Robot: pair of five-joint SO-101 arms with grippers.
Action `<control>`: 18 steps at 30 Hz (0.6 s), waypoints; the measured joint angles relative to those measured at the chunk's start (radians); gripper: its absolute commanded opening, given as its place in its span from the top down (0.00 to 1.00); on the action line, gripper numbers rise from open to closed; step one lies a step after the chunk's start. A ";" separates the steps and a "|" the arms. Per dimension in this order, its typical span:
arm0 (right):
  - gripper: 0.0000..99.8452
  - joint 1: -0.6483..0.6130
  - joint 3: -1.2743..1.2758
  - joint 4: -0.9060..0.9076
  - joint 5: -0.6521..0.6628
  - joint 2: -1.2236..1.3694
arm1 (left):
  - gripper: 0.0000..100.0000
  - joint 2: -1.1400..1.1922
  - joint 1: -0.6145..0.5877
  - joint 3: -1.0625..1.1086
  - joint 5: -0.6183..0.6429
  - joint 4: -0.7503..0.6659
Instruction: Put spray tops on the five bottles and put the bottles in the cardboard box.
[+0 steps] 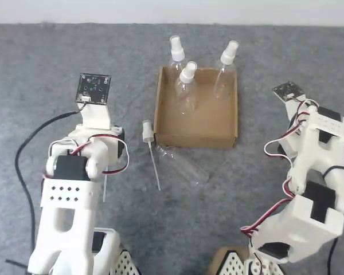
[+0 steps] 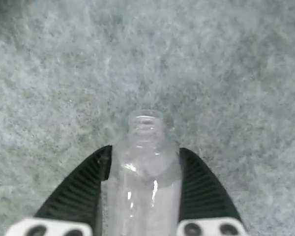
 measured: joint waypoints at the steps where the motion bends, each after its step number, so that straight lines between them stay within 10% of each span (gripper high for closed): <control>1: 0.99 0.000 0.000 0.000 0.021 0.000 | 0.99 0.000 0.000 0.000 0.000 0.000; 10: 0.99 -0.063 0.002 0.046 -0.126 -0.278 | 0.99 0.000 0.000 -0.077 0.000 0.000; 18: 0.99 -0.473 0.035 0.133 -0.387 -0.717 | 0.99 0.000 -0.002 -0.319 0.000 0.077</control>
